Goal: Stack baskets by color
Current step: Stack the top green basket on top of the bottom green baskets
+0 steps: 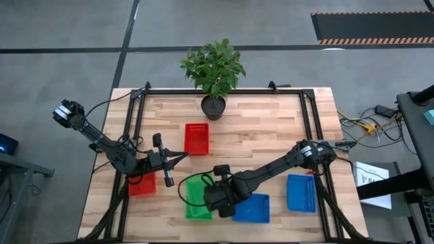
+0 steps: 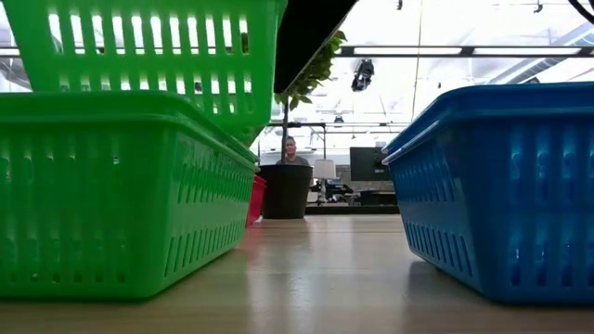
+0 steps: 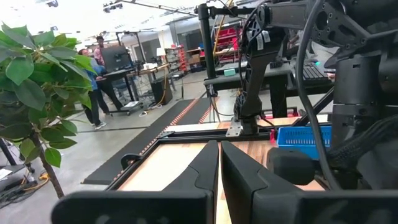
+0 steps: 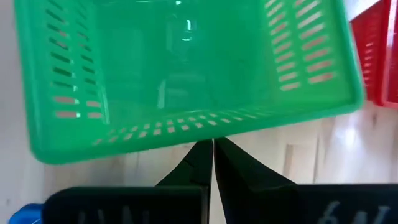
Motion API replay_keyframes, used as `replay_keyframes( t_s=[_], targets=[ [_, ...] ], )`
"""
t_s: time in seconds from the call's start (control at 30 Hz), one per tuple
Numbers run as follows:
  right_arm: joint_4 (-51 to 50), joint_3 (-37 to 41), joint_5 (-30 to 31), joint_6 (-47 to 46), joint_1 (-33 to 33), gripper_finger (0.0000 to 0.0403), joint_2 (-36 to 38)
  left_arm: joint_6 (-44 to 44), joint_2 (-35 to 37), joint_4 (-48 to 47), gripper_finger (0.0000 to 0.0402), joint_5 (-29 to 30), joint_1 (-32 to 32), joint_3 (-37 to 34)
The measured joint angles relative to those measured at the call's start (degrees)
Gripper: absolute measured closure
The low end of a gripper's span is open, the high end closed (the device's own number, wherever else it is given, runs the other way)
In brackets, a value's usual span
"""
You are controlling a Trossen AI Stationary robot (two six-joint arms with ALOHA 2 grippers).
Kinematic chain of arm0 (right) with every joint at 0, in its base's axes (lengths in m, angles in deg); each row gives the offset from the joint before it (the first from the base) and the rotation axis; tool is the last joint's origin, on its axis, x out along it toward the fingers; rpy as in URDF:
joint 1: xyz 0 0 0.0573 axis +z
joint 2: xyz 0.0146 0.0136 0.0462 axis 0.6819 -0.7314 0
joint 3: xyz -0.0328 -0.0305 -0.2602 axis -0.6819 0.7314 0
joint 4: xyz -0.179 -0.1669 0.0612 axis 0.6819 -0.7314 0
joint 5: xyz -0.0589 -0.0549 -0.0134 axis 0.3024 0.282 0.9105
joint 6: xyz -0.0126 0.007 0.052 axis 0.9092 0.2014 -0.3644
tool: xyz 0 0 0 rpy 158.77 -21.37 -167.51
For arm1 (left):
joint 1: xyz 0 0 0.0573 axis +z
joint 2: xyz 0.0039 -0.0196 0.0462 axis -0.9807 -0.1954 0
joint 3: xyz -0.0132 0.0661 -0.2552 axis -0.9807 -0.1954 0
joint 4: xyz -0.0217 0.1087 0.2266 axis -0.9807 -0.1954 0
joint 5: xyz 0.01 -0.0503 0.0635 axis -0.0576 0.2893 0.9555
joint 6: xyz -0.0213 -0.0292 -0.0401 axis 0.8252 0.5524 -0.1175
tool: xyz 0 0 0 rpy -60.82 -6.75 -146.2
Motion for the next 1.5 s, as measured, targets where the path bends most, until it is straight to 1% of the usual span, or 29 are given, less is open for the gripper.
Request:
replay_keyframes(
  t_s=[0.13, 0.33, 0.5, 0.77, 0.9, 1.07, 1.23, 1.4, 1.5],
  targets=[
    [2.10, 0.06, -2.99, -0.09, 0.02, 0.0394, 0.00, 0.00, 0.00, 0.00, 0.0401, 0.01, 0.01, 0.00],
    [4.31, 0.14, -3.62, -0.11, 0.37, 0.0394, 0.00, 0.00, 0.00, 0.00, 0.0401, 0.02, 0.03, 0.00],
    [5.32, 0.17, -7.44, -0.21, 0.40, 0.0394, 0.02, -0.02, 0.00, 0.00, 0.0401, 0.01, 0.03, 0.00],
    [5.13, -0.62, -6.89, 0.89, 0.50, 0.0394, 0.14, -0.02, 0.00, 0.00, 0.0401, 0.01, 0.03, 0.00],
    [6.16, -1.30, -5.03, 1.88, 0.50, 0.0394, 0.35, -0.02, 0.00, 0.00, 0.0401, 0.00, 0.03, 0.00],
    [9.09, 0.60, -4.90, 3.46, 0.44, 0.0394, 0.22, -0.02, 0.00, 0.00, 0.0401, 0.00, 0.03, 0.00],
    [7.19, 1.64, -4.92, 2.56, 0.35, 0.0394, 0.15, -0.02, 0.00, -0.07, 0.0401, 0.00, 0.03, 0.00],
    [6.90, 0.25, -4.85, 2.31, 0.68, 0.0394, 1.56, -0.02, 0.00, -0.11, 0.0401, 0.02, 0.00, 0.00],
    [8.81, 0.19, -2.20, 3.07, 1.01, 0.0394, 2.85, -0.02, 0.00, -0.13, 0.0401, 0.00, -0.01, 0.00]
  ],
)
